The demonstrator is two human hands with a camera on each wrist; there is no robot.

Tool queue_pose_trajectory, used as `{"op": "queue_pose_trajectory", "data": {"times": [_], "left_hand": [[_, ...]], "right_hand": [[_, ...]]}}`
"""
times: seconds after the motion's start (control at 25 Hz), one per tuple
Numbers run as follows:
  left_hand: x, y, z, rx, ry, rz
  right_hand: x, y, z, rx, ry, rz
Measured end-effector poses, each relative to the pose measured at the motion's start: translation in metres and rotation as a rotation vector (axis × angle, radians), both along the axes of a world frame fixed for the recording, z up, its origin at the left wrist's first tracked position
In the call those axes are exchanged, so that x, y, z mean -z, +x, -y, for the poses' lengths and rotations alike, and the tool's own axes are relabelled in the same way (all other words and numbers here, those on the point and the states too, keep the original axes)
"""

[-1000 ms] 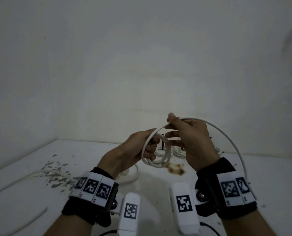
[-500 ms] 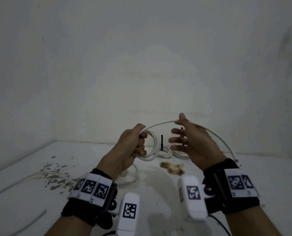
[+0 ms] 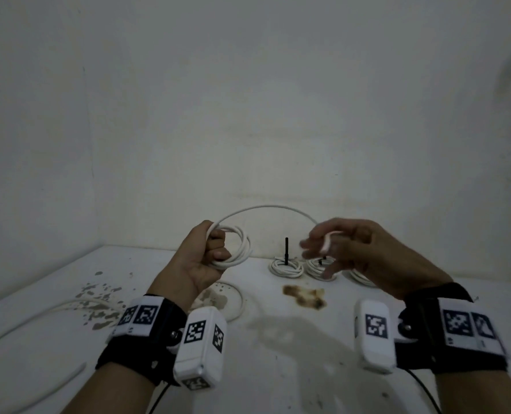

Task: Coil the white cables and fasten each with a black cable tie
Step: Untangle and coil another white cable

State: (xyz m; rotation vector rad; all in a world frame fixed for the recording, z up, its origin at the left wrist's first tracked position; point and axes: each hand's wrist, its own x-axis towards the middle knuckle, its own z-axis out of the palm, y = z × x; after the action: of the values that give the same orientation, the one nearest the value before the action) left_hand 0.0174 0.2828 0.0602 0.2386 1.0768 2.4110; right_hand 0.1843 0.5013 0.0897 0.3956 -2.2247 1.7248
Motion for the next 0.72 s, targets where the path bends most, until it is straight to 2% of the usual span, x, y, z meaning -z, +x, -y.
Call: {"op": "queue_pose_trajectory", "data": {"times": [0.08,0.12,0.16,0.2,0.28,0.32,0.48,0.56,0.72], "left_hand": [[-0.005,0.005,0.000,0.079,0.033,-0.003],[-0.008,0.010,-0.002,0.111,0.035,-0.016],[-0.011,0.015,-0.005,0.135,0.032,-0.032],[-0.013,0.021,-0.009,0.148,0.020,-0.050],[-0.014,0.031,-0.019,0.136,-0.022,-0.080],[-0.013,0.035,-0.025,0.112,-0.044,-0.088],[-0.008,0.041,-0.033,-0.081,-0.131,-0.144],[-0.006,0.042,-0.032,-0.135,-0.222,-0.203],[-0.002,0.046,-0.034,-0.139,-0.418,-0.297]], "right_hand": [[0.003,-0.007,0.008,0.245,0.432,0.096],[0.007,-0.015,0.013,0.393,0.485,0.068],[0.011,-0.022,0.019,0.488,0.405,0.014],[0.016,-0.030,0.026,0.522,0.223,-0.034],[0.023,-0.044,0.046,0.491,-0.151,-0.061],[0.024,-0.047,0.054,0.469,-0.250,-0.022],[0.022,-0.048,0.075,0.264,-0.409,0.170],[0.020,-0.044,0.074,0.264,-0.328,0.213],[0.025,-0.040,0.077,0.388,0.066,0.198]]}}
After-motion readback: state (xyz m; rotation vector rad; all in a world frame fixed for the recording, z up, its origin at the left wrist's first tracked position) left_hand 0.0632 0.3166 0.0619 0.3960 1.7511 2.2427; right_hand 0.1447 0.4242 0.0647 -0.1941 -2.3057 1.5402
